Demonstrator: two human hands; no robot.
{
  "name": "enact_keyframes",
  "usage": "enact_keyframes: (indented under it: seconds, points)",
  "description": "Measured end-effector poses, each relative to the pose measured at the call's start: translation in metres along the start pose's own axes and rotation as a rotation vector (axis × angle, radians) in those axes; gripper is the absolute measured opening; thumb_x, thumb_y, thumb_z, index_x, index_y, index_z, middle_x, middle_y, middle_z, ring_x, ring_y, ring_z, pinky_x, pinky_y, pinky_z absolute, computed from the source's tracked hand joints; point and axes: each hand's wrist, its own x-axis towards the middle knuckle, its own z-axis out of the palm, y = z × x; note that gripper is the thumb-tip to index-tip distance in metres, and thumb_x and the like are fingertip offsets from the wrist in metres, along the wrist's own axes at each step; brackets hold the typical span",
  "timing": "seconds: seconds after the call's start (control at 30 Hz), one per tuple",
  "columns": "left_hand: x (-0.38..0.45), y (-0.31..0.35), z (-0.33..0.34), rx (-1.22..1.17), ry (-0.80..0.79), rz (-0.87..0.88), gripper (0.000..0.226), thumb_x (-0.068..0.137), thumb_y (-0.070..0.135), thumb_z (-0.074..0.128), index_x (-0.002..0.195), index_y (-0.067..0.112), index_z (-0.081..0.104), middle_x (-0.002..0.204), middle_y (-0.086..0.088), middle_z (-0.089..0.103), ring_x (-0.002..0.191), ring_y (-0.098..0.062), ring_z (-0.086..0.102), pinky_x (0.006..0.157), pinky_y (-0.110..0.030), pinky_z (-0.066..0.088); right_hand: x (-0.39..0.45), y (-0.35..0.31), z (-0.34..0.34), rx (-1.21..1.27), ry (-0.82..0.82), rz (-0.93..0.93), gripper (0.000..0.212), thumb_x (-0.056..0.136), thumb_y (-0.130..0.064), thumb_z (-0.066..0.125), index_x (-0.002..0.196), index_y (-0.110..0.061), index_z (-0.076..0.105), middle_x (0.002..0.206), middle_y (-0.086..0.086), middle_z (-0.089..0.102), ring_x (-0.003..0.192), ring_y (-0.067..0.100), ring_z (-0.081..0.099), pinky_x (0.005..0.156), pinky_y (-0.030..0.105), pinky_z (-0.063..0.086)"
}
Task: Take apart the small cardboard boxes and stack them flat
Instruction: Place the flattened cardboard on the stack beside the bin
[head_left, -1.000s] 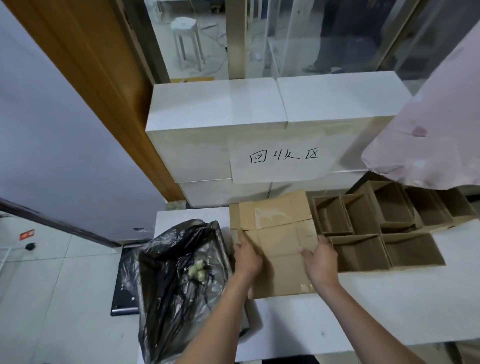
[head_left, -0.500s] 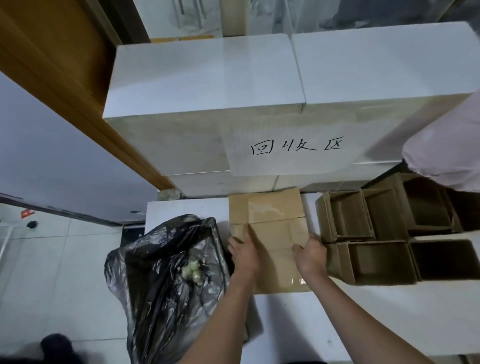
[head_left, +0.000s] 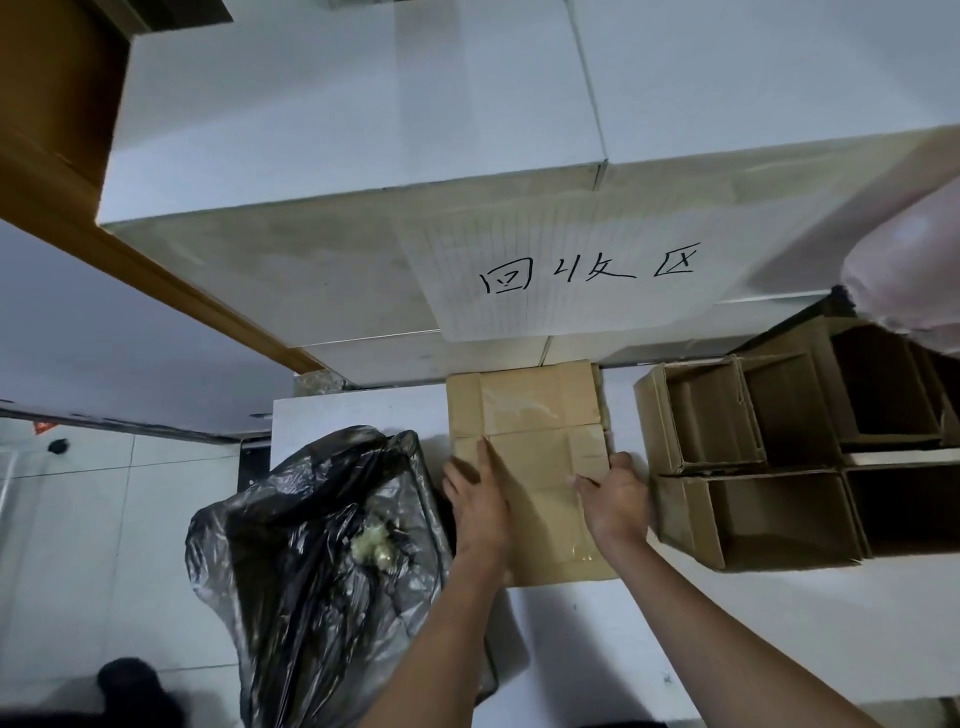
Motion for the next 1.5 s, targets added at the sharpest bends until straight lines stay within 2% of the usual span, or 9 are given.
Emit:
enact_keyframes:
  seconds: [0.17, 0.27, 0.37, 0.43, 0.6, 0.8, 1.0, 1.2, 1.5]
  points:
    - [0.004, -0.007, 0.01, 0.143, 0.165, 0.155, 0.074, 0.103, 0.013, 0.036, 0.159, 0.022, -0.012, 0.164, -0.02, -0.017, 0.152, -0.038, -0.009, 0.124, -0.043, 0.001, -0.007, 0.003, 0.01, -0.246, 0.125, -0.224, 0.068, 0.089, -0.027, 0.071, 0.143, -0.004, 0.038, 0.148, 0.019, 0.037, 0.139, 0.034, 0.032, 0.112, 0.039, 0.033]
    - [0.011, -0.009, 0.02, 0.25, 0.135, 0.308, 0.067, 0.107, 0.034, 0.024, 0.157, 0.025, -0.02, 0.159, -0.007, -0.036, 0.148, -0.03, -0.029, 0.122, -0.042, -0.016, -0.002, 0.005, 0.023, -0.507, 0.046, -0.535, 0.064, 0.101, -0.023, 0.046, 0.157, -0.009, 0.016, 0.165, 0.012, 0.009, 0.153, 0.03, 0.001, 0.125, 0.04, 0.008]
    - [0.016, -0.013, 0.031, 0.297, 0.161, 0.319, 0.065, 0.106, 0.04, 0.02, 0.156, 0.03, -0.021, 0.156, -0.002, -0.04, 0.147, -0.027, -0.032, 0.122, -0.043, -0.016, 0.003, 0.008, 0.032, -0.657, 0.003, -0.61, 0.062, 0.104, -0.034, 0.012, 0.158, -0.009, -0.003, 0.164, 0.01, -0.015, 0.152, 0.025, -0.015, 0.124, 0.041, -0.007]
    - [0.018, -0.015, 0.039, 0.276, 0.214, 0.315, 0.064, 0.107, 0.041, 0.021, 0.157, 0.029, -0.017, 0.16, -0.002, -0.033, 0.149, -0.026, -0.028, 0.123, -0.045, -0.012, 0.003, 0.012, 0.036, -0.637, 0.033, -0.617, 0.068, 0.099, -0.041, 0.001, 0.157, -0.007, -0.005, 0.164, 0.012, -0.013, 0.152, 0.024, -0.013, 0.125, 0.041, -0.001]
    - [0.022, -0.013, 0.056, 0.249, 0.362, 0.288, 0.064, 0.104, 0.038, 0.029, 0.161, 0.022, 0.005, 0.167, -0.008, -0.006, 0.154, -0.028, -0.007, 0.123, -0.05, 0.002, 0.012, 0.025, 0.049, -0.608, 0.077, -0.633, 0.071, 0.102, -0.048, 0.015, 0.158, -0.007, -0.002, 0.166, 0.012, -0.006, 0.153, 0.021, -0.008, 0.124, 0.042, 0.009]
    - [0.026, -0.02, 0.066, 0.255, 0.444, 0.318, 0.063, 0.101, 0.037, 0.025, 0.16, 0.018, 0.014, 0.168, -0.011, 0.004, 0.155, -0.03, 0.001, 0.123, -0.052, 0.011, 0.016, 0.033, 0.057, -0.573, 0.106, -0.672, 0.071, 0.103, -0.047, 0.022, 0.158, -0.007, 0.001, 0.166, 0.012, -0.004, 0.154, 0.022, -0.003, 0.123, 0.044, 0.012]
    - [0.027, -0.02, 0.067, 0.322, 0.429, 0.297, 0.064, 0.103, 0.037, 0.024, 0.161, 0.019, 0.005, 0.168, -0.011, -0.004, 0.155, -0.029, -0.006, 0.125, -0.051, 0.006, 0.017, 0.031, 0.055, -0.6, 0.093, -0.677, 0.071, 0.104, -0.047, 0.02, 0.158, -0.007, -0.002, 0.166, 0.012, -0.005, 0.153, 0.022, -0.007, 0.124, 0.044, 0.008]
    - [0.014, -0.01, 0.041, 0.432, 0.223, 0.246, 0.063, 0.105, 0.045, 0.01, 0.158, 0.023, -0.015, 0.164, -0.007, -0.024, 0.151, -0.025, -0.023, 0.124, -0.047, -0.006, 0.006, 0.014, 0.032, -0.692, -0.066, -0.602, 0.071, 0.103, -0.049, 0.015, 0.156, -0.012, -0.015, 0.163, 0.011, -0.021, 0.15, 0.022, -0.022, 0.124, 0.044, -0.005]
    - [-0.068, 0.02, -0.026, 0.396, 0.225, 0.294, 0.061, 0.107, 0.042, 0.014, 0.16, 0.014, 0.011, 0.167, -0.008, 0.013, 0.155, -0.024, 0.006, 0.126, -0.042, -0.002, -0.053, -0.028, -0.055, -0.609, -0.097, -0.589, 0.061, 0.104, -0.045, 0.027, 0.155, -0.011, 0.023, 0.159, 0.014, 0.03, 0.146, 0.028, 0.03, 0.12, 0.041, 0.023]
